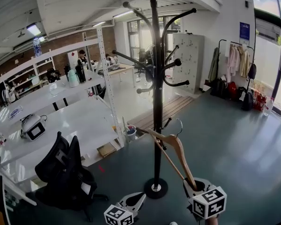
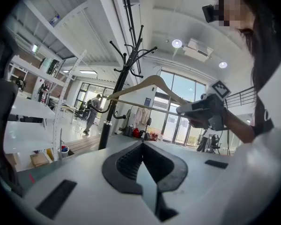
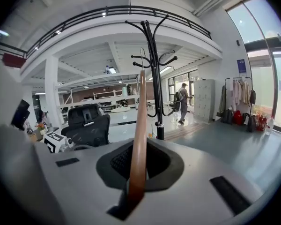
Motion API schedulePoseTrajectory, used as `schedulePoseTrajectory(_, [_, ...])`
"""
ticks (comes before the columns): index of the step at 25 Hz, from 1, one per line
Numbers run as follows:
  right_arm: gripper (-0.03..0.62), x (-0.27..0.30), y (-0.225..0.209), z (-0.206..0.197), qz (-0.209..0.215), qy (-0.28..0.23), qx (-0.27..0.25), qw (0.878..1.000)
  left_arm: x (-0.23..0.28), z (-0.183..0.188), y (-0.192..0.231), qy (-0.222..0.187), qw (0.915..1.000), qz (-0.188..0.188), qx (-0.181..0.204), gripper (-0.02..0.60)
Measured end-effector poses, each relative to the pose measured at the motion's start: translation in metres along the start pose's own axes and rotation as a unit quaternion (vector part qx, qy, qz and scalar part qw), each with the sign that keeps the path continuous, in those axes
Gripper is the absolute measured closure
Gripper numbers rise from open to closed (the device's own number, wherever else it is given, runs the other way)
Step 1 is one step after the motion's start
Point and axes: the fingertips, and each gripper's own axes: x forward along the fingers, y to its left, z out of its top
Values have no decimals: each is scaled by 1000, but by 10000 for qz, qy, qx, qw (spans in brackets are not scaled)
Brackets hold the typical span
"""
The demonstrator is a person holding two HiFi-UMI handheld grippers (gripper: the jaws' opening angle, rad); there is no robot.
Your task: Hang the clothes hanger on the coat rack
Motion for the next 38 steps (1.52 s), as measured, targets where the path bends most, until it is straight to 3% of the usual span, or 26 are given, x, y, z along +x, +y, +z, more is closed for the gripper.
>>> schedulePoseTrajectory(8, [572, 39, -52, 51, 796, 15, -609, 9950, 53, 29, -6, -573, 9959, 684, -174, 581])
schedulePoseTrajectory(15, [572, 79, -86, 87, 1394, 74, -1057, 9845, 86, 29, -35, -677, 9913, 1120, -115, 581])
schedulePoseTrajectory(23, [572, 140, -80, 121, 1906, 187, -1235, 9737, 91, 25, -43, -702, 9846, 1596, -129, 581])
schedulePoseTrajectory(31, [571, 176, -89, 125, 1926, 459, -1268, 9720, 102, 29, -37, -561, 9836, 1711, 115, 581])
schedulePoseTrajectory(38, [571, 187, -93, 117, 1899, 434, -1304, 9721, 109, 18, -36, -394, 9841, 1731, 28, 581])
